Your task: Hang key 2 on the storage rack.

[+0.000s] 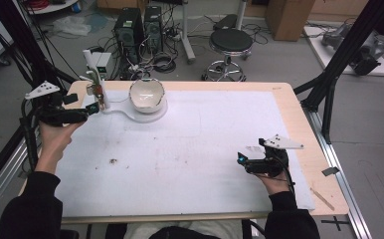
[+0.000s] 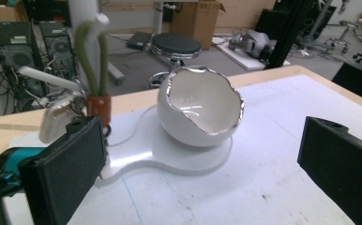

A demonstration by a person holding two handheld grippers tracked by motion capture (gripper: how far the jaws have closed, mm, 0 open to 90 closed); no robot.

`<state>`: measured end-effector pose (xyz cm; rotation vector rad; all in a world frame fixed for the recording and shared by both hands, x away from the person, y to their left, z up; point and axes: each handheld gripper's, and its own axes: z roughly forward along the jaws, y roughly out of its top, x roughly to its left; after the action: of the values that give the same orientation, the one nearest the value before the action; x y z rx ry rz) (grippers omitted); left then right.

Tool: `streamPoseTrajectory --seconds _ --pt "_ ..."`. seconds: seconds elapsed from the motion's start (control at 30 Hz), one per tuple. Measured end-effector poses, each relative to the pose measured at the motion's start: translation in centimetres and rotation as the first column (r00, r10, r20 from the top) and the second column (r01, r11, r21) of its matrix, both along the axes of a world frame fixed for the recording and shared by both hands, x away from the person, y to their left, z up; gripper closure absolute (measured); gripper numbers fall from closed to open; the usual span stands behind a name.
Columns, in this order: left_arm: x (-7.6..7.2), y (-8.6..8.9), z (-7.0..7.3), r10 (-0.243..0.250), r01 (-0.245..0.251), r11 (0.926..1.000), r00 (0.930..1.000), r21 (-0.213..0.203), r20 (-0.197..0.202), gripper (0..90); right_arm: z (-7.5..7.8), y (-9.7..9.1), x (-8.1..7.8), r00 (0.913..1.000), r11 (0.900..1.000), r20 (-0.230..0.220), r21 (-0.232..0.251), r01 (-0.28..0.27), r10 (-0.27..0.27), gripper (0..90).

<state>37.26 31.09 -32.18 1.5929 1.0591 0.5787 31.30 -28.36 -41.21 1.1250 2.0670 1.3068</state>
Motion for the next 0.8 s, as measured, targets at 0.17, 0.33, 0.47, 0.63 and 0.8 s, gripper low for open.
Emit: streamPoseTrajectory --seconds 0.17,0.33,0.47,0.63,0.8 --pt "-0.6 -0.3 -1.1 -0.021 0.022 0.9991 0.9994 0.036 -0.028 1.7 0.0 0.0 0.1 1.0 1.0 0.004 -0.006 -0.003 0.003 0.6" --pt "-1.2 -0.3 -2.1 -0.042 0.043 0.9987 0.9976 0.028 -0.055 1.7 0.0 0.0 0.0 1.0 1.0 0.0 -0.001 -0.003 0.003 0.6" --pt "-1.8 -0.5 -2.8 -0.051 0.053 0.9982 0.9965 0.027 -0.066 1.7 -0.1 0.0 0.1 1.0 1.0 0.004 -0.007 -0.004 0.004 0.6" --pt "-2.6 -1.1 -3.7 -0.077 0.081 0.9954 0.994 0.05 -0.077 1.7 0.0 0.0 0.0 1.0 1.0 -0.003 -0.003 -0.002 0.002 0.6" --pt "-3.5 -1.5 -4.4 -0.09 0.098 0.9924 0.9914 0.075 -0.094 1.7 0.0 0.0 0.0 1.0 1.0 0.0 -0.003 -0.005 0.005 0.6"
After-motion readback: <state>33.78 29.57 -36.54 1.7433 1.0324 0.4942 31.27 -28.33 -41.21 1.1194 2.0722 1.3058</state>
